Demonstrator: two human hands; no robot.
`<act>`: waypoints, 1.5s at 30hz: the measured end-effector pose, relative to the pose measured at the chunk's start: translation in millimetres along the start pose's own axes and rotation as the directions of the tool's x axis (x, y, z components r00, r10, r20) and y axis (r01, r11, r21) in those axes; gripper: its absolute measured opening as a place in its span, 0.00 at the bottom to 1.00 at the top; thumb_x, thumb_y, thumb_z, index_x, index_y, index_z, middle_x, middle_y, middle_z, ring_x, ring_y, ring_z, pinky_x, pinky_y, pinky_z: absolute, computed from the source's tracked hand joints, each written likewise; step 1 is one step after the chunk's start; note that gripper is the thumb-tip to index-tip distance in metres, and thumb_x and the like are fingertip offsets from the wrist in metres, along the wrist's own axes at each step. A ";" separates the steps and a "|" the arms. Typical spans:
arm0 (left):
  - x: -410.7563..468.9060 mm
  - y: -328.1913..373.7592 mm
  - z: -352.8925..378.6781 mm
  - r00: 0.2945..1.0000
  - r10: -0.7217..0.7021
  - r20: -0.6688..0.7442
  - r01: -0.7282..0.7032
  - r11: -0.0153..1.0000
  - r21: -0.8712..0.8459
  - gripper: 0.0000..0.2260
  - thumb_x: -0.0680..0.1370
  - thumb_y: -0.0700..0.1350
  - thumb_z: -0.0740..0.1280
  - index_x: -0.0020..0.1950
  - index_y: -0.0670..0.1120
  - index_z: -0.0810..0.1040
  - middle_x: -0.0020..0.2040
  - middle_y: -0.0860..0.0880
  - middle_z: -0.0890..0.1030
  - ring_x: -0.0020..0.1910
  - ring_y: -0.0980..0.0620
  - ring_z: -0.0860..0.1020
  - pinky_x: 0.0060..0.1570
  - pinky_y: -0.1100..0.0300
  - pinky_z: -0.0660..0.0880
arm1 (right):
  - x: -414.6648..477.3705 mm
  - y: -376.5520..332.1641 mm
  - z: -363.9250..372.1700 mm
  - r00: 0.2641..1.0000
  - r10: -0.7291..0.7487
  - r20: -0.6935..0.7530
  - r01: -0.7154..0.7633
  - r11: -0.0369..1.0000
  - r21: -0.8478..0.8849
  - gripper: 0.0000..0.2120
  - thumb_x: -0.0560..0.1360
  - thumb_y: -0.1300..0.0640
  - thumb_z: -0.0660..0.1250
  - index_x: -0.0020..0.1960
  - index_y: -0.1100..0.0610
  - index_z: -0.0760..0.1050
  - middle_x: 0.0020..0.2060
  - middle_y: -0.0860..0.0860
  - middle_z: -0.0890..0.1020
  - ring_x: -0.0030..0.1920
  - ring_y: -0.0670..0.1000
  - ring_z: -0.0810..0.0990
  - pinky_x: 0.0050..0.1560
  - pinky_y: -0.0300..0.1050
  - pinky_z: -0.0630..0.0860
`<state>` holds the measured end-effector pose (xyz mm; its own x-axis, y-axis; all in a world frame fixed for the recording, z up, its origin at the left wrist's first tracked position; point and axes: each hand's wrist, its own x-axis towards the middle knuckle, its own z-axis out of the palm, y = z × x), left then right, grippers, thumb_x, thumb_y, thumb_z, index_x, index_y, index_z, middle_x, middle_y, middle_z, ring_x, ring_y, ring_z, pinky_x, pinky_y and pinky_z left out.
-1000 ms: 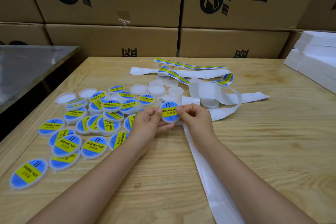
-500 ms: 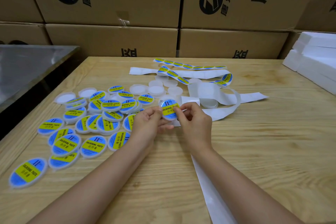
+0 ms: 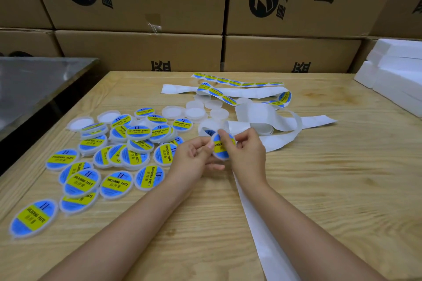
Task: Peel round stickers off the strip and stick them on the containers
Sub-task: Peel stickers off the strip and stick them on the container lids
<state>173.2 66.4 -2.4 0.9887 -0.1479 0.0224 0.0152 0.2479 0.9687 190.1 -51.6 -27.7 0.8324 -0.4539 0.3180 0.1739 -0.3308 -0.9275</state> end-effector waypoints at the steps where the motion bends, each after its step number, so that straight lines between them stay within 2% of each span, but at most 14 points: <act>1: 0.4 -0.1 -0.8 1.000 0.004 -0.003 -0.004 1.000 0.007 0.07 0.80 0.36 0.59 0.51 0.39 0.76 0.35 0.47 0.82 0.32 0.53 0.82 0.31 0.62 0.79 | -1.0 -1.1 0.7 1.000 0.015 0.027 -0.015 0.999 -0.030 0.22 0.62 0.36 0.72 0.37 0.51 0.67 0.25 0.43 0.73 0.27 0.42 0.71 0.33 0.43 0.71; 4: 1.9 0.1 -5.1 1.000 0.009 0.002 -0.009 1.000 -0.020 0.08 0.80 0.37 0.59 0.49 0.41 0.78 0.37 0.46 0.84 0.35 0.52 0.83 0.35 0.61 0.80 | -3.5 -4.8 1.0 0.992 0.021 0.126 -0.017 0.999 -0.028 0.24 0.61 0.36 0.74 0.42 0.50 0.67 0.27 0.41 0.75 0.29 0.40 0.74 0.32 0.37 0.71; 7: 4.7 1.9 -9.5 1.000 -0.019 0.005 0.020 0.994 -0.110 0.09 0.80 0.40 0.59 0.45 0.40 0.78 0.38 0.46 0.84 0.37 0.52 0.83 0.35 0.63 0.79 | -4.4 -5.6 -0.5 0.973 -0.042 0.225 0.021 0.995 0.095 0.18 0.66 0.48 0.76 0.43 0.50 0.67 0.25 0.38 0.74 0.27 0.38 0.71 0.29 0.29 0.66; 10: 8.5 4.6 -14.9 0.999 -0.039 -0.019 0.036 0.987 -0.159 0.10 0.80 0.40 0.58 0.45 0.41 0.78 0.37 0.48 0.84 0.34 0.54 0.83 0.31 0.65 0.78 | -4.5 -6.2 -1.7 0.957 -0.111 0.268 0.086 0.991 0.102 0.15 0.69 0.53 0.74 0.44 0.50 0.67 0.28 0.46 0.72 0.28 0.40 0.68 0.31 0.33 0.68; 15: 12.2 6.1 -18.1 0.998 -0.025 -0.059 0.020 0.995 -0.095 0.10 0.80 0.41 0.59 0.47 0.41 0.79 0.37 0.48 0.84 0.32 0.55 0.81 0.29 0.65 0.77 | -4.6 -4.1 -3.5 0.943 -0.218 0.252 0.195 0.974 0.113 0.08 0.76 0.58 0.67 0.44 0.54 0.68 0.26 0.43 0.73 0.28 0.40 0.71 0.31 0.31 0.65; 19: 10.5 5.9 -15.8 0.997 0.032 -0.067 -0.032 0.999 0.010 0.09 0.80 0.40 0.58 0.50 0.39 0.78 0.39 0.45 0.82 0.31 0.54 0.80 0.29 0.64 0.77 | -4.2 -2.4 -3.0 0.963 -0.121 0.241 0.065 0.972 0.227 0.09 0.78 0.59 0.64 0.39 0.53 0.68 0.24 0.40 0.75 0.26 0.40 0.72 0.29 0.31 0.65; 24: 11.4 1.5 -13.4 0.987 0.092 -0.130 -0.068 0.981 0.180 0.11 0.81 0.39 0.58 0.56 0.35 0.76 0.45 0.38 0.81 0.39 0.44 0.79 0.24 0.65 0.74 | 0.8 -6.1 -4.7 0.905 0.164 0.393 -0.337 0.841 0.424 0.10 0.76 0.61 0.66 0.38 0.56 0.69 0.20 0.47 0.69 0.21 0.45 0.64 0.23 0.38 0.60; 28: 12.9 0.1 -14.4 0.953 0.213 -0.214 -0.145 0.945 0.294 0.10 0.81 0.40 0.58 0.55 0.39 0.77 0.37 0.49 0.79 0.29 0.57 0.77 0.27 0.65 0.75 | 7.3 -11.2 -8.0 0.865 0.283 0.414 -0.480 0.704 0.524 0.03 0.78 0.61 0.61 0.45 0.58 0.71 0.21 0.52 0.72 0.21 0.47 0.64 0.22 0.37 0.62; 30: 14.6 2.6 -23.6 0.881 0.374 -0.290 -0.218 0.865 0.453 0.10 0.81 0.40 0.58 0.52 0.43 0.79 0.37 0.55 0.78 0.32 0.62 0.75 0.35 0.68 0.73 | 9.8 -12.7 -10.6 0.888 0.296 0.353 -0.447 0.740 0.503 0.05 0.79 0.61 0.60 0.45 0.58 0.71 0.22 0.52 0.73 0.21 0.47 0.65 0.23 0.38 0.62; 32: 16.1 8.9 -36.7 0.786 0.516 -0.340 -0.253 0.770 0.585 0.10 0.80 0.40 0.57 0.51 0.45 0.78 0.35 0.56 0.77 0.32 0.62 0.73 0.35 0.69 0.69 | 9.2 -11.7 -12.2 0.915 0.294 0.277 -0.398 0.772 0.496 0.06 0.79 0.62 0.60 0.44 0.58 0.72 0.26 0.52 0.74 0.22 0.46 0.65 0.23 0.38 0.62; 35: 23.5 12.7 -57.4 0.718 0.626 -0.305 -0.135 0.555 0.821 0.11 0.80 0.40 0.56 0.53 0.44 0.78 0.46 0.48 0.79 0.44 0.48 0.76 0.49 0.54 0.67 | 7.9 -7.5 -14.2 0.967 0.247 0.053 -0.250 0.901 0.354 0.06 0.77 0.63 0.62 0.45 0.54 0.74 0.33 0.48 0.77 0.28 0.43 0.71 0.31 0.36 0.68; 37: 28.8 8.9 -69.1 0.718 0.645 -0.261 0.012 0.364 0.931 0.12 0.80 0.40 0.57 0.55 0.45 0.79 0.51 0.44 0.77 0.49 0.43 0.74 0.53 0.52 0.60 | 7.9 -4.2 -14.8 0.984 0.141 -0.108 -0.121 0.977 0.174 0.08 0.75 0.62 0.64 0.50 0.51 0.73 0.42 0.46 0.77 0.36 0.42 0.73 0.40 0.37 0.69; 39: 31.2 4.7 -75.8 0.727 0.639 -0.249 0.095 0.266 0.959 0.12 0.79 0.39 0.58 0.57 0.46 0.79 0.52 0.43 0.76 0.50 0.42 0.74 0.53 0.52 0.58 | 8.5 -2.2 -16.5 0.979 0.090 -0.184 -0.069 0.991 0.115 0.14 0.74 0.61 0.66 0.58 0.52 0.70 0.50 0.48 0.74 0.43 0.46 0.72 0.47 0.38 0.69; 45: 32.3 -0.7 -80.0 0.779 0.590 -0.213 0.164 0.136 0.977 0.14 0.75 0.35 0.62 0.57 0.45 0.79 0.53 0.43 0.78 0.52 0.41 0.73 0.53 0.50 0.56 | 13.4 2.1 -18.1 0.980 0.187 -0.066 -0.188 0.982 -0.006 0.29 0.74 0.51 0.69 0.71 0.55 0.62 0.58 0.48 0.73 0.62 0.55 0.70 0.64 0.53 0.67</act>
<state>217.0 138.0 -22.2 0.8108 0.2347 0.5362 0.0185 -0.9259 0.3773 192.1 -73.3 -21.9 0.8134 -0.5617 0.1511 0.0111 -0.2448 -0.9695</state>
